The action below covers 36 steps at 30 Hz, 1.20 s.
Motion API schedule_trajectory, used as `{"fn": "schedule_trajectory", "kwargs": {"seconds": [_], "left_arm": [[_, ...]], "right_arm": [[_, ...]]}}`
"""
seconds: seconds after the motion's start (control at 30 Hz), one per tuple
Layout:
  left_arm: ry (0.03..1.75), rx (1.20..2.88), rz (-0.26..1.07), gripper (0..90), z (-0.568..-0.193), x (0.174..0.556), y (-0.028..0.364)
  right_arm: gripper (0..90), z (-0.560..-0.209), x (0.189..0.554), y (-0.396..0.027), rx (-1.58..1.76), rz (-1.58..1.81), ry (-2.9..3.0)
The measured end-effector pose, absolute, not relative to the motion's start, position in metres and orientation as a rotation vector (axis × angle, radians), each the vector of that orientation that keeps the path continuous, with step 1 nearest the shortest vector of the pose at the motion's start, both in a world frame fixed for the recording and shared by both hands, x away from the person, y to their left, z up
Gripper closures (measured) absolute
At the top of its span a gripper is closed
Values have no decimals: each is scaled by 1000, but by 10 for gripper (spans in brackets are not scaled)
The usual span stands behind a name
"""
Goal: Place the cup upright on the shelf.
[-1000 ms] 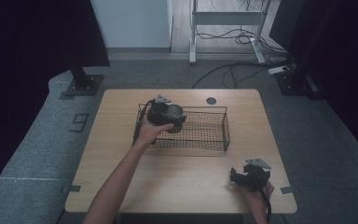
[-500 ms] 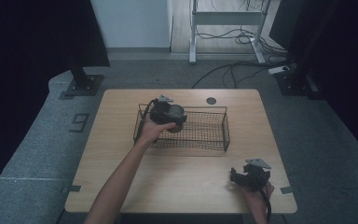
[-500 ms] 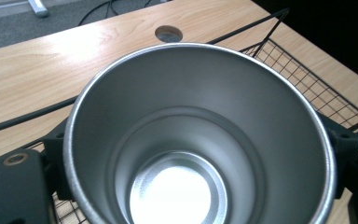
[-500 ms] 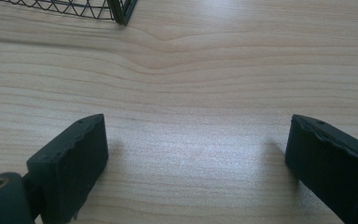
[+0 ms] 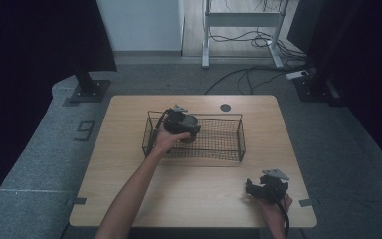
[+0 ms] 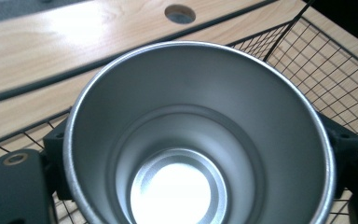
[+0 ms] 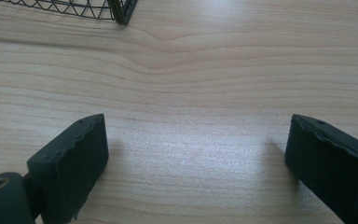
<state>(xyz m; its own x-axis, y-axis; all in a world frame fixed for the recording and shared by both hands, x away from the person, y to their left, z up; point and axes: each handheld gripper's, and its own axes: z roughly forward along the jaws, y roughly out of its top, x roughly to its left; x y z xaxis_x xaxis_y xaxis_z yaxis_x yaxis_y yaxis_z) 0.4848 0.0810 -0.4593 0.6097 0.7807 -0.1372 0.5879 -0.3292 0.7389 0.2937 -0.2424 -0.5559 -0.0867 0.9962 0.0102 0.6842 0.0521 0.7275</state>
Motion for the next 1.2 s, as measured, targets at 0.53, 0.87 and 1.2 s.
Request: {"fn": "schedule_trajectory", "kwargs": {"seconds": [0.53, 0.87, 1.2], "left_arm": [[1103, 2107, 293, 149, -477, 491, 76], [1121, 2203, 247, 146, -484, 494, 70], [1123, 2239, 227, 144, -486, 495, 69]], "right_arm": [[60, -556, 294, -242, 1680, 799, 1826], [60, -556, 294, -242, 1680, 800, 1825], [60, -556, 294, -242, 1679, 800, 1825]]}}
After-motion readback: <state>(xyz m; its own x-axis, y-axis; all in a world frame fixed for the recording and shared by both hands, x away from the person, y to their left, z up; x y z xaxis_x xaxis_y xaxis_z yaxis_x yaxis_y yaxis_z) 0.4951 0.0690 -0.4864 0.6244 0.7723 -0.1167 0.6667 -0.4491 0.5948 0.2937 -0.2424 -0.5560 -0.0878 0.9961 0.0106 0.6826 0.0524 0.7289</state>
